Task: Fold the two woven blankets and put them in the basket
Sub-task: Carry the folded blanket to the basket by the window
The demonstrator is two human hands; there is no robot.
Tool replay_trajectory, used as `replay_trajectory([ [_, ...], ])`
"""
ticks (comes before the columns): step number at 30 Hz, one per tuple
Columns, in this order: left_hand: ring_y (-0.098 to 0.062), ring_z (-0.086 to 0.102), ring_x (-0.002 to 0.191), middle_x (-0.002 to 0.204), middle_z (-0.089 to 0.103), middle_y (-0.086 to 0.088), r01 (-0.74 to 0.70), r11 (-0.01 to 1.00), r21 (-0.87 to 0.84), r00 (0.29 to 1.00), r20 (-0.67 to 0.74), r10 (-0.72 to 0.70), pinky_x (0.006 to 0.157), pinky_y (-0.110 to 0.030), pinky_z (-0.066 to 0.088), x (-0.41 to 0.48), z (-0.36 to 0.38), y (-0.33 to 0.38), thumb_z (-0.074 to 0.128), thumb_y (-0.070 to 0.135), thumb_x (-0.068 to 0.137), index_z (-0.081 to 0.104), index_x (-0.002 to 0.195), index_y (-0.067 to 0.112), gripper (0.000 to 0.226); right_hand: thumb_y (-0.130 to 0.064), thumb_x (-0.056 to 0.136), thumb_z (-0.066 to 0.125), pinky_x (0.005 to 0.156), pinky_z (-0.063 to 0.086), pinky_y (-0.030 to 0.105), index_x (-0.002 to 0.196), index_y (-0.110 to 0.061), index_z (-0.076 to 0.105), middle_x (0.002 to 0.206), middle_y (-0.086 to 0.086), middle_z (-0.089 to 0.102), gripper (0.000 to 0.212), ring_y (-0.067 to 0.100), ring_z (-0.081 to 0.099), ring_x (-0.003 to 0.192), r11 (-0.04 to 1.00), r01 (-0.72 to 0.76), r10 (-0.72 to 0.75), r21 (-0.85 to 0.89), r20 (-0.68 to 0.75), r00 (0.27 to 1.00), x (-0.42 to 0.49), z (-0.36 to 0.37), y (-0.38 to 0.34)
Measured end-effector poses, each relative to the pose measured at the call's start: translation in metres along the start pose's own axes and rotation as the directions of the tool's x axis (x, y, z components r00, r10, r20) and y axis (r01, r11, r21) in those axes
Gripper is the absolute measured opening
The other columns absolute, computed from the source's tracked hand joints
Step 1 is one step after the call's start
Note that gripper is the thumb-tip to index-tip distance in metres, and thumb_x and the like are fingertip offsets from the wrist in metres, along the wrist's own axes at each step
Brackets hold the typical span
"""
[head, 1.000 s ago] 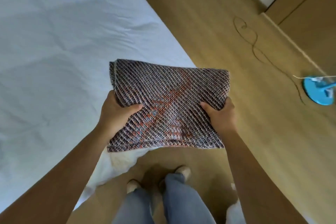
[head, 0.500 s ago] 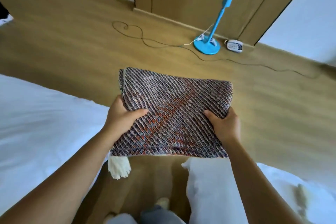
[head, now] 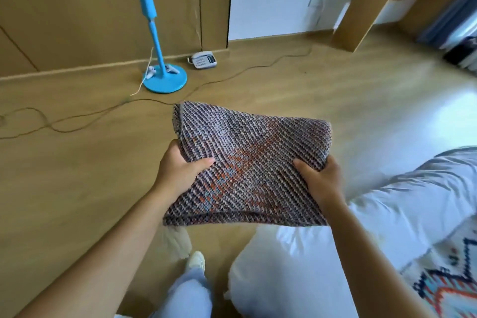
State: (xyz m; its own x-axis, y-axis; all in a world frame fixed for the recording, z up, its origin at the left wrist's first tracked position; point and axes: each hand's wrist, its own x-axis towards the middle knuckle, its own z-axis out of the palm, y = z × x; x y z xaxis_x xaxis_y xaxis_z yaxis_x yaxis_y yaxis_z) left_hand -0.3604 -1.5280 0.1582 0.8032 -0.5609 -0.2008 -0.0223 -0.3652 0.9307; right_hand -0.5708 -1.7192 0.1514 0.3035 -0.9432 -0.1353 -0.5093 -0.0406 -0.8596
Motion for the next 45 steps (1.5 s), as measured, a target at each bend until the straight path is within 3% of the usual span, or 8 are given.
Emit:
replay_trajectory([
  [4,-0.017,0.060,0.097,0.107,0.063,0.004,-0.070,0.997,0.039,0.984,0.169,0.063,0.086,-0.033,0.047,0.084,0.046,0.039,0.081,0.027,0.065,0.051,0.110,0.022,0.055,-0.035,0.068,0.078,0.061,0.044,0.016,0.099,-0.019,0.061,0.091,-0.002,0.067,0.039,0.006,0.060,0.074,0.998,-0.059,0.063,0.033,-0.168,0.984,0.052,-0.016,-0.006],
  [8,-0.019,0.060,0.097,0.107,0.063,0.003,-0.123,0.990,0.071,0.949,0.299,0.097,0.086,-0.034,0.047,0.149,0.108,0.070,0.082,0.026,0.064,0.050,0.108,0.021,0.055,-0.037,0.068,0.076,0.080,0.053,0.034,0.105,-0.016,0.062,0.099,0.002,0.070,0.045,0.019,0.065,0.088,0.989,-0.138,0.147,0.053,-0.272,0.951,0.097,-0.038,-0.001],
  [13,-0.020,0.061,0.098,0.107,0.063,0.002,-0.170,0.983,0.075,0.883,0.454,0.118,0.088,-0.037,0.048,0.210,0.206,0.107,0.082,0.024,0.064,0.049,0.108,0.020,0.055,-0.035,0.070,0.076,0.081,0.051,0.032,0.104,-0.018,0.063,0.100,0.001,0.070,0.041,0.017,0.065,0.089,0.982,-0.182,0.189,0.057,-0.407,0.894,0.160,-0.077,0.018],
  [20,-0.020,0.060,0.098,0.108,0.062,0.001,-0.201,0.975,0.089,0.813,0.571,0.116,0.086,-0.035,0.048,0.269,0.354,0.159,0.081,0.023,0.066,0.048,0.111,0.019,0.055,-0.036,0.070,0.075,0.087,0.052,0.041,0.107,-0.016,0.062,0.103,0.003,0.069,0.044,0.020,0.064,0.092,0.956,-0.265,0.293,0.126,-0.476,0.830,0.270,-0.150,0.049],
  [28,-0.018,0.058,0.097,0.106,0.059,0.004,-0.276,0.956,0.101,0.748,0.647,0.148,0.084,-0.030,0.044,0.348,0.516,0.234,0.080,0.025,0.067,0.046,0.111,0.020,0.056,-0.036,0.070,0.075,0.090,0.051,0.043,0.111,-0.013,0.059,0.107,0.006,0.067,0.050,0.023,0.063,0.097,0.933,-0.305,0.359,0.190,-0.539,0.762,0.411,-0.235,0.071],
  [32,-0.019,0.058,0.100,0.110,0.059,0.001,-0.310,0.945,0.102,0.705,0.692,0.157,0.089,-0.035,0.046,0.398,0.599,0.264,0.080,0.027,0.067,0.046,0.114,0.018,0.058,-0.035,0.070,0.076,0.090,0.051,0.044,0.111,-0.012,0.059,0.108,0.007,0.068,0.050,0.024,0.064,0.097,0.924,-0.321,0.382,0.210,-0.580,0.720,0.487,-0.266,0.083],
  [45,-0.018,0.057,0.102,0.111,0.059,0.003,-0.435,0.899,0.048,0.459,0.871,0.176,0.091,-0.035,0.046,0.525,0.887,0.404,0.080,0.026,0.068,0.046,0.116,0.019,0.059,-0.036,0.072,0.075,0.090,0.049,0.036,0.113,-0.012,0.054,0.114,0.007,0.064,0.052,0.024,0.060,0.101,0.862,-0.402,0.487,0.310,-0.727,0.484,0.713,-0.396,0.111],
])
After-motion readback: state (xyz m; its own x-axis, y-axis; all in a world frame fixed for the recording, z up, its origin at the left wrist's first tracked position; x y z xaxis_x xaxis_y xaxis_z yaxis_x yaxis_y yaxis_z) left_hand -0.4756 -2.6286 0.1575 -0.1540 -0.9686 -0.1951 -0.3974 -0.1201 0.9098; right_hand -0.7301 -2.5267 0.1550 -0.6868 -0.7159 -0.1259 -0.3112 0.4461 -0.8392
